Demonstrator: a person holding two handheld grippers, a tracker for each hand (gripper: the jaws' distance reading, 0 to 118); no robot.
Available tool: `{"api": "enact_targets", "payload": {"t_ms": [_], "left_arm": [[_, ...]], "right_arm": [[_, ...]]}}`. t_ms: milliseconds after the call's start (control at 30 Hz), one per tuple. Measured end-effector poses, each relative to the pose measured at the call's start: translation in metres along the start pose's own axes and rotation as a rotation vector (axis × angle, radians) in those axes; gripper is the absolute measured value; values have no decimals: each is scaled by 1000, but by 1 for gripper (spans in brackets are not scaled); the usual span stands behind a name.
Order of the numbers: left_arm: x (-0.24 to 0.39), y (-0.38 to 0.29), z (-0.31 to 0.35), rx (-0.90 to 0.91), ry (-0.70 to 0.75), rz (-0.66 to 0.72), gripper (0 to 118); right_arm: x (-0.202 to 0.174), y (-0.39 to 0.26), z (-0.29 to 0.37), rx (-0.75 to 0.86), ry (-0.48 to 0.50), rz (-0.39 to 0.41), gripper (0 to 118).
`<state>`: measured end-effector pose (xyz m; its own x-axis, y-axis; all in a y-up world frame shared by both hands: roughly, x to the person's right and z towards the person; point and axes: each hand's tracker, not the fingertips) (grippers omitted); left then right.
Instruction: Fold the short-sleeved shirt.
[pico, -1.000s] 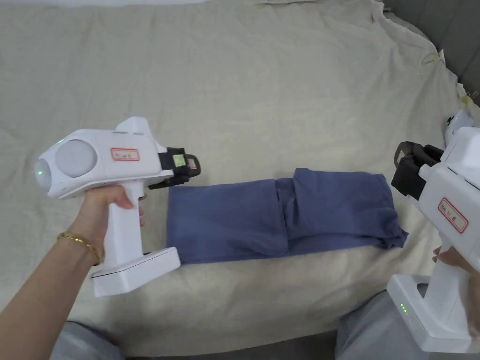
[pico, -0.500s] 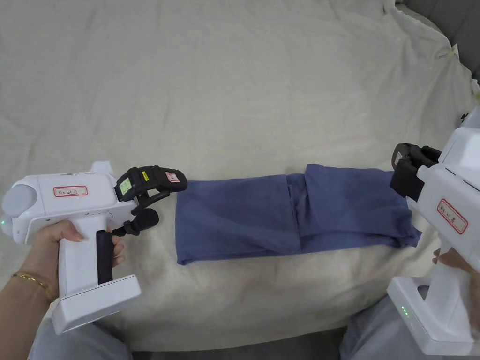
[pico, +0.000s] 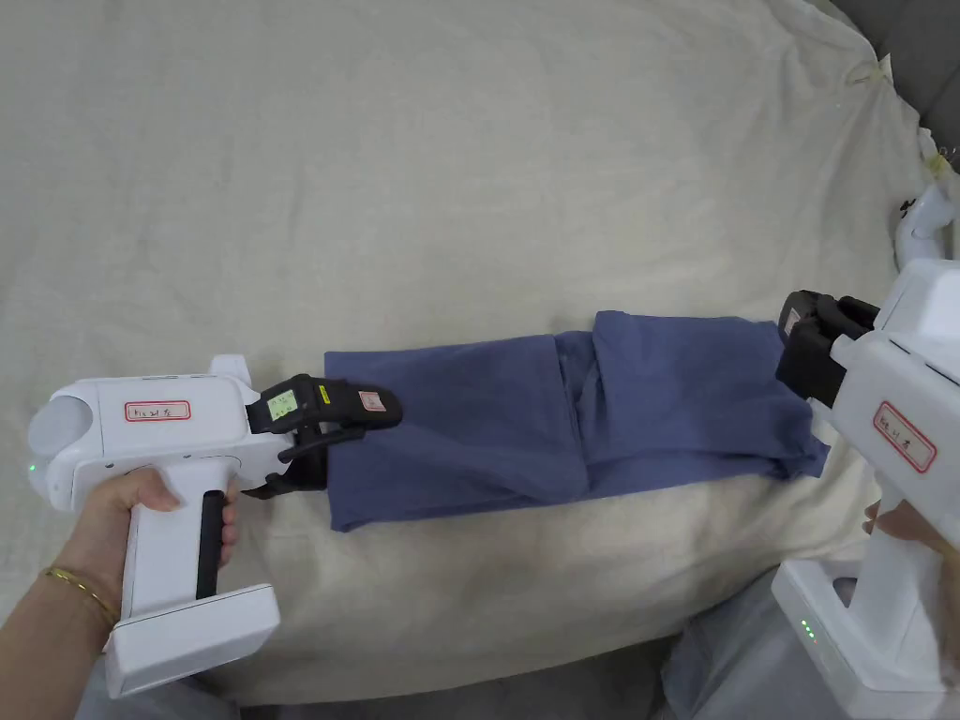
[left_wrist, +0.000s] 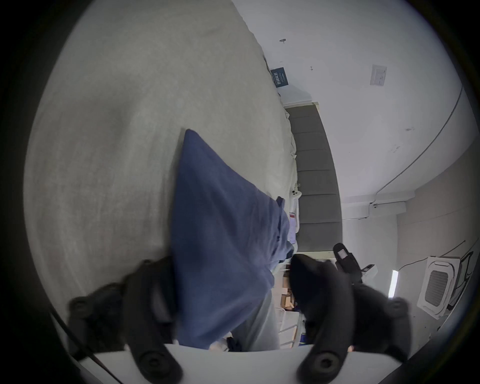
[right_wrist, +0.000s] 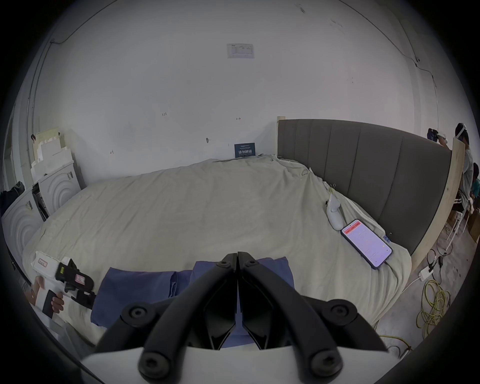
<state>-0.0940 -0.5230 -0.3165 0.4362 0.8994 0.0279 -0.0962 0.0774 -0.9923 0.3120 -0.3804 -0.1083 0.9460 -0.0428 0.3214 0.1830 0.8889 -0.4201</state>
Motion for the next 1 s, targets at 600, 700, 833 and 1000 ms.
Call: {"api": "enact_targets", "payload": {"t_ms": [600, 700, 833, 1000], "left_arm": [[80, -18, 38, 141, 351, -189, 2], [86, -16, 64, 183, 459, -220, 2], [82, -13, 112, 255, 580, -190, 2], [82, -12, 166, 344, 860, -237, 2]], "right_arm": [[-7, 3, -2, -4, 46, 3, 0], [-9, 8, 0, 12, 59, 1, 0], [-11, 11, 0, 28, 80, -8, 0], [-17, 13, -3, 38, 103, -9, 0]]}}
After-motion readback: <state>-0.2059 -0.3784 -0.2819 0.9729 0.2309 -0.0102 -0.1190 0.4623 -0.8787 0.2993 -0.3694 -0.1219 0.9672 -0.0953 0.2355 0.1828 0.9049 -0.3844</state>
